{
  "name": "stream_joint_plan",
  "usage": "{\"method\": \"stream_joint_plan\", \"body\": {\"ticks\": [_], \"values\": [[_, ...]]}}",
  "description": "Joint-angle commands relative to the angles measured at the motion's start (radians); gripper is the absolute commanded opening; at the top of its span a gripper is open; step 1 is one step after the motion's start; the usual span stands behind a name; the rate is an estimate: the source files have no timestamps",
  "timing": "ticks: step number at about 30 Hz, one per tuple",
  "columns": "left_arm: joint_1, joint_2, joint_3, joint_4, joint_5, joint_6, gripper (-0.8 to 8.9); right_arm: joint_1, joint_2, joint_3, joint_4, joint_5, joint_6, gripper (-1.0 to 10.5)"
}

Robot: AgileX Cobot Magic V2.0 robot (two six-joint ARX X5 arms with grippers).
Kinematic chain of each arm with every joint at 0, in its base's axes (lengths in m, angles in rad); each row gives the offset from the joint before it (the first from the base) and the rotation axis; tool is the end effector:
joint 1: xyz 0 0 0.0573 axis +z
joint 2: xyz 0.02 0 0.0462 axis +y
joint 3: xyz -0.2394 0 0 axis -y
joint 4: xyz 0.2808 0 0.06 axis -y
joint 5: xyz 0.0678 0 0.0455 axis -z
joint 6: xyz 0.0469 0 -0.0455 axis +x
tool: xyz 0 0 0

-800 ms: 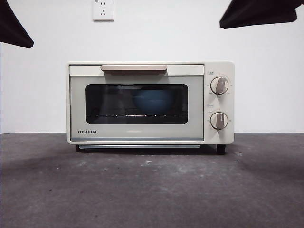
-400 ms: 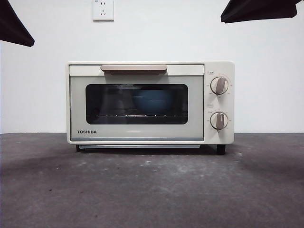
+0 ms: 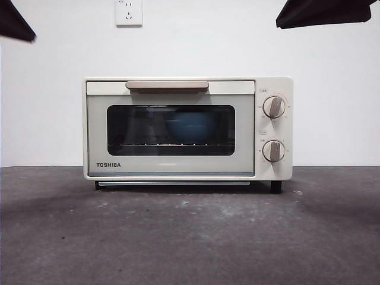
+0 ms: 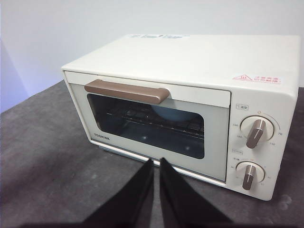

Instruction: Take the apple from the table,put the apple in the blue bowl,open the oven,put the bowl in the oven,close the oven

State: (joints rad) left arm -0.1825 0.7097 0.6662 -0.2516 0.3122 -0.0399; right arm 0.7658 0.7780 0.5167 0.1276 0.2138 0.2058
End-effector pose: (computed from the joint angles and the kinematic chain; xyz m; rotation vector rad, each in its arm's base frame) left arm 0.2227 -0.0557 0.2745 -0.0581 0.3073 -0.4851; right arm 0.1863 0.1653 0.2418 0.1366 0.1756 0.5363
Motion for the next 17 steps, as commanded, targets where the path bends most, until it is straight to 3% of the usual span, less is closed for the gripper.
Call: {"method": "stream_joint_plan", "body": {"ticks": [1,7,17], "values": [[0.056,-0.043,-0.011,0.014,-0.003,0.083,0.07,0.01,0.003,0.005,0.011,0.004,-0.009,0.1],[0.18,-0.187,-0.121,0.045,-0.074,0.1,0.07,0.01,0.003,0.005,0.011,0.004,-0.009,0.1],[0.209,-0.463,-0.443,0.212,-0.14,0.087,0.07,0.01,0.003,0.005,0.011,0.004,-0.009,0.1]]}}
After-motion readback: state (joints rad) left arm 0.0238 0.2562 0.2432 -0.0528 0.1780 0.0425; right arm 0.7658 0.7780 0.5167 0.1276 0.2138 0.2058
